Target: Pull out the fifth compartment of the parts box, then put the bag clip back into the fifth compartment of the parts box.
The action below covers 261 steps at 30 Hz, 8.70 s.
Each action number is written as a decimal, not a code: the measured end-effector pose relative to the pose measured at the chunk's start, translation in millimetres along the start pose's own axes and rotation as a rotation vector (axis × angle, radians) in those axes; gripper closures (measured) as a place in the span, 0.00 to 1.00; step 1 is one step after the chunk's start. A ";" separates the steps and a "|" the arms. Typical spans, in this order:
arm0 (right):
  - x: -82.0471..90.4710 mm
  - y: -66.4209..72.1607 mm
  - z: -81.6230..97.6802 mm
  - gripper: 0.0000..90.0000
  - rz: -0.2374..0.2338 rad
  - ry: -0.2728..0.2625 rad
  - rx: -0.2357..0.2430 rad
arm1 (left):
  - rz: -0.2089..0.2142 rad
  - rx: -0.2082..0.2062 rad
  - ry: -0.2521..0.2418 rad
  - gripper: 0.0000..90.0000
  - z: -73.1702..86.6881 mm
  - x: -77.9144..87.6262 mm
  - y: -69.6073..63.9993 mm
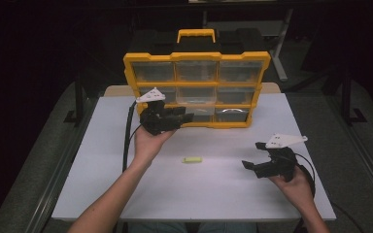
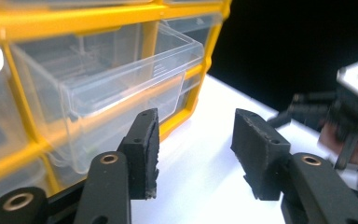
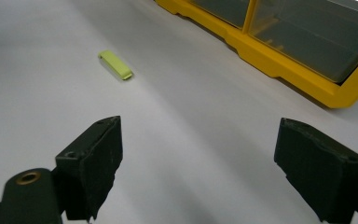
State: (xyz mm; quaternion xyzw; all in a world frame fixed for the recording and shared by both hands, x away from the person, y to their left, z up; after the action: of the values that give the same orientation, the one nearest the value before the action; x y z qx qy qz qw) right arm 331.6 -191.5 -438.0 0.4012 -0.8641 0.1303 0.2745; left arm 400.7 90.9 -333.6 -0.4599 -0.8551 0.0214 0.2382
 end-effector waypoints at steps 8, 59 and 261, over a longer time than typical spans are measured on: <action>-0.2 0.3 0.0 0.16 -0.001 0.002 0.000 | 0.039 -0.241 0.149 0.55 -18.8 6.4 -6.7; -2.8 3.7 -0.5 0.16 -0.020 0.016 0.028 | 0.107 -0.414 0.472 0.74 -50.6 -50.0 31.0; -141.1 75.0 -70.1 0.52 -0.274 0.306 0.373 | -0.086 -0.186 0.171 0.23 123.9 102.8 43.9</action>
State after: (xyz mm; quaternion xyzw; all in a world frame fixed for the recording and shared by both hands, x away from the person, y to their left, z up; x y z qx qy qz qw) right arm 374.5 -24.3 -462.9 0.5335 -0.7114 0.3079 0.3383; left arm 334.2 220.7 -414.7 -0.4432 -0.8490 -0.1074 0.2671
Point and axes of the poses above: each handheld gripper's, and its own axes: x roughly backward along the jaws, z roughly out of its underside, y roughly to its left, the point moved 6 cm from there along -x, roughly forward along the jaws, and after that the axes turned 3 degrees about x, right-handed, at the moved point
